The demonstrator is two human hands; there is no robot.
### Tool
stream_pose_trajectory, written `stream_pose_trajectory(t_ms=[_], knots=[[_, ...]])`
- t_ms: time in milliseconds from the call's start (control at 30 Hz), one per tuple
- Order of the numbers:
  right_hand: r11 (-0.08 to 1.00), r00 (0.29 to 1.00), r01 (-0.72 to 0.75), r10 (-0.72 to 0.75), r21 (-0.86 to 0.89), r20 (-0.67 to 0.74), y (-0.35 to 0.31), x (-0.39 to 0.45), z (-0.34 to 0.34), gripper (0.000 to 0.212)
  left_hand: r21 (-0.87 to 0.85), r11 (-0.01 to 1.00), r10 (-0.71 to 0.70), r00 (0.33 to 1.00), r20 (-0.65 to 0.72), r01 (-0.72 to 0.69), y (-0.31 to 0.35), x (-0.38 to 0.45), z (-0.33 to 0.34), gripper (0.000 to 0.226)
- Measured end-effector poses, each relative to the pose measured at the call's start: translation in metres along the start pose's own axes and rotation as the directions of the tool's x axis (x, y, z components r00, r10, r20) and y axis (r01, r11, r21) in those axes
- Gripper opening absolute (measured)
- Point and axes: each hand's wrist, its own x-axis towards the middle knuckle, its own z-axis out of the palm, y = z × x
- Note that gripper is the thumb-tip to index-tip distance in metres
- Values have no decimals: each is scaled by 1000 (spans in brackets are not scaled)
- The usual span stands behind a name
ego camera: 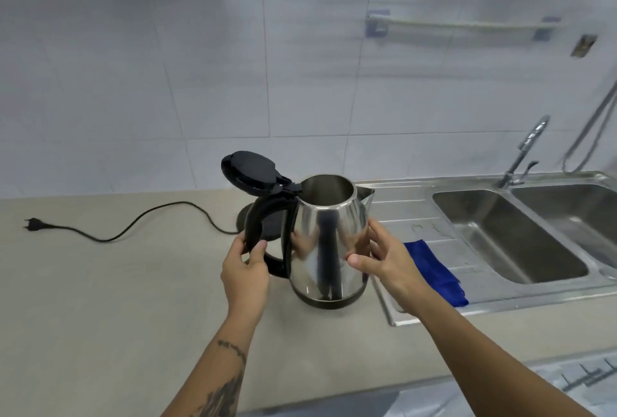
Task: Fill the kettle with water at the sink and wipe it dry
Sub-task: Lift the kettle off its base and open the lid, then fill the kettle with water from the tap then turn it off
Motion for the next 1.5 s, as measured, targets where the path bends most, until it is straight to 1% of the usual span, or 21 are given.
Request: stream_pose_trajectory(t_ms=[33, 100, 167, 300, 400, 533, 600, 800, 900, 967, 1133, 1300, 1400, 1500], knots=[[1000, 1000, 20, -19, 4, -20, -4, -3, -13, 54, -12, 1000, 3, 1000, 24, -2, 7, -4, 12, 24], [998, 997, 51, -49, 29, -61, -8, -8, -41, 64, -28, 1000, 10, 997, 82, -7, 21, -12, 36, 29], [994, 993, 88, -83, 58, -82, -12, -15, -71, 65, -47, 999, 15, 990, 143, -8, 34, -20, 62, 31], [988, 987, 129, -119, 86, -105, -15, -30, -143, 57, -93, 996, 19, 970, 242, 4, 58, -50, 120, 28], [986, 981, 147, -137, 73, -135, -14, -42, -202, 44, -115, 993, 27, 954, 300, 8, 70, -84, 168, 28], [985, 978, 150, -136, 79, -159, -6, -56, -280, 26, -93, 996, 19, 932, 361, 16, 78, -124, 233, 27], [987, 976, 147, -133, 70, -172, 0, -62, -314, 24, -77, 997, 3, 926, 378, 28, 80, -141, 264, 27], [991, 969, 106, -84, 83, -233, 22, -66, -395, 26, -50, 997, -38, 929, 368, 60, 76, -177, 345, 23], [987, 966, 94, -60, 127, -251, 31, -57, -430, 25, -22, 997, -57, 922, 382, 70, 73, -184, 383, 26], [990, 966, 72, -39, 123, -257, 39, -48, -450, 25, 3, 997, -69, 921, 383, 73, 68, -185, 407, 27], [996, 966, 10, 14, 90, -257, 60, -16, -487, 25, 33, 994, -106, 925, 364, 101, 45, -172, 462, 25], [994, 970, -38, 60, 100, -235, 76, 28, -516, 25, 64, 992, -123, 934, 335, 107, 23, -155, 510, 21], [982, 965, -110, 142, 151, -219, 87, 52, -534, 23, 106, 991, -115, 942, 315, 86, 15, -147, 533, 22], [970, 953, -191, 220, 150, -208, 100, 76, -550, 21, 184, 982, -87, 964, 253, 41, 9, -137, 555, 25]])
